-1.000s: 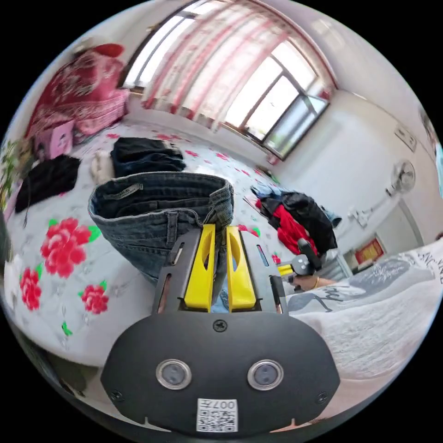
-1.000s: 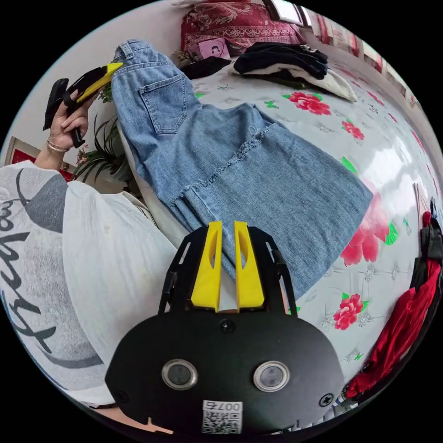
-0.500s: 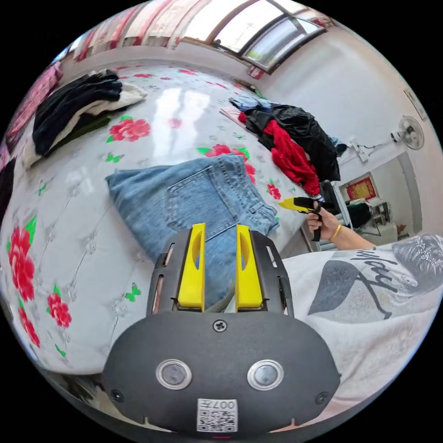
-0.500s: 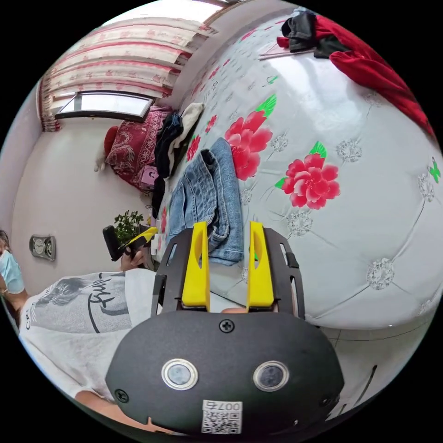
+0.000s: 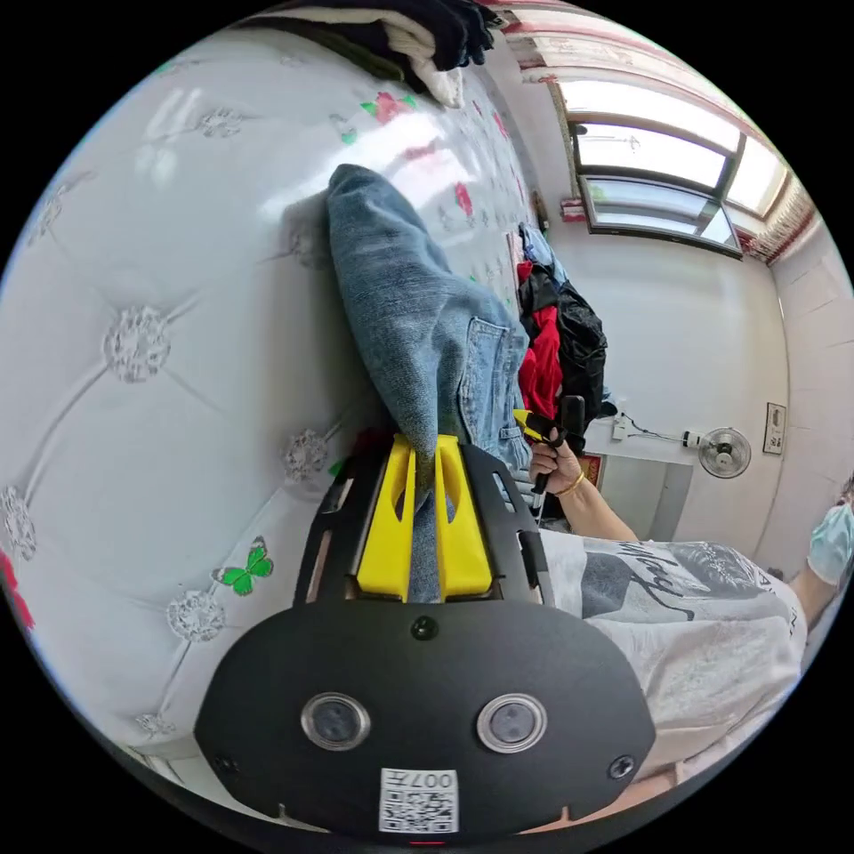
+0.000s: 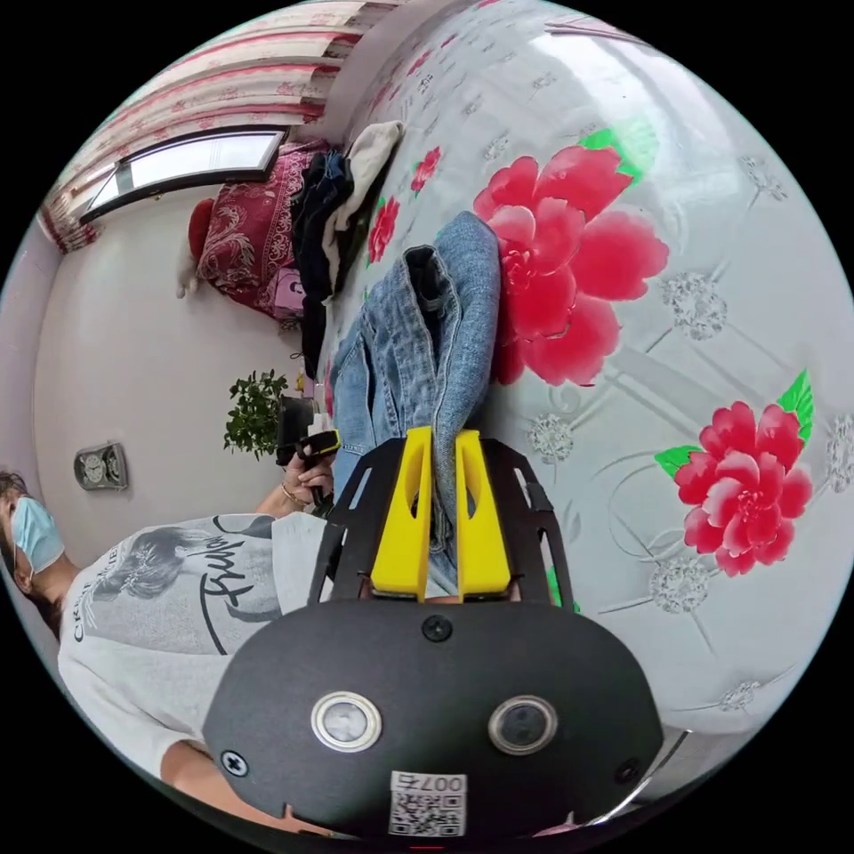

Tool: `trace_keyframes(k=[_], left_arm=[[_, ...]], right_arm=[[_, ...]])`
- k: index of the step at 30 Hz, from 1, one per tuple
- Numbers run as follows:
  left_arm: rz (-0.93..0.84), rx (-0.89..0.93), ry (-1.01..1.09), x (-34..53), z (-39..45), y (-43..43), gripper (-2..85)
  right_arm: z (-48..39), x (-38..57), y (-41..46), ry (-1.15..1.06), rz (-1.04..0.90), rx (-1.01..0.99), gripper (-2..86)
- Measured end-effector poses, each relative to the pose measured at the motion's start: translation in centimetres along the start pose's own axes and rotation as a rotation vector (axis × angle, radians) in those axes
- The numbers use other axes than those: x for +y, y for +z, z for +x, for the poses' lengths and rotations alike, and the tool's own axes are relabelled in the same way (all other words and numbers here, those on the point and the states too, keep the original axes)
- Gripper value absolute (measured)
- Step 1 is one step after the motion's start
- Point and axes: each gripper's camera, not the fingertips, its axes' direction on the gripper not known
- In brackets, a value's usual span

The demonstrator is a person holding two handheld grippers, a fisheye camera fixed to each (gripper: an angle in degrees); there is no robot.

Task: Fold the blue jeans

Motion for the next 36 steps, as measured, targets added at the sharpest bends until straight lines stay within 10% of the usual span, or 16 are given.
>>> trace_keyframes(k=[11,16,24,36], left_arm=[[0.354,-0.085,0.434,-17.5,15.5,-22.5,1.7],[0.556,-0.483,0.148,-25.4,13.9,-31.1,5.3],[0.256,-0.764,0.104,-16.7,9.6,-13.7,6.2],[-0.143,-0.917,0.216,-7.6,17.1,9.7,1.5]], right_arm=[[-24.3,-23.7,1.4,-0.48,0.06,-0.053,1.9],[-31.5,-35.3,10.0,-0.515,0.081,0.128,3.9],[-26.0,-30.4,29.8,-0.61,-0.382,0.936,8.4],[-15.9,-14.9,35.9,-0.483,-0.614,1.182,2.6]])
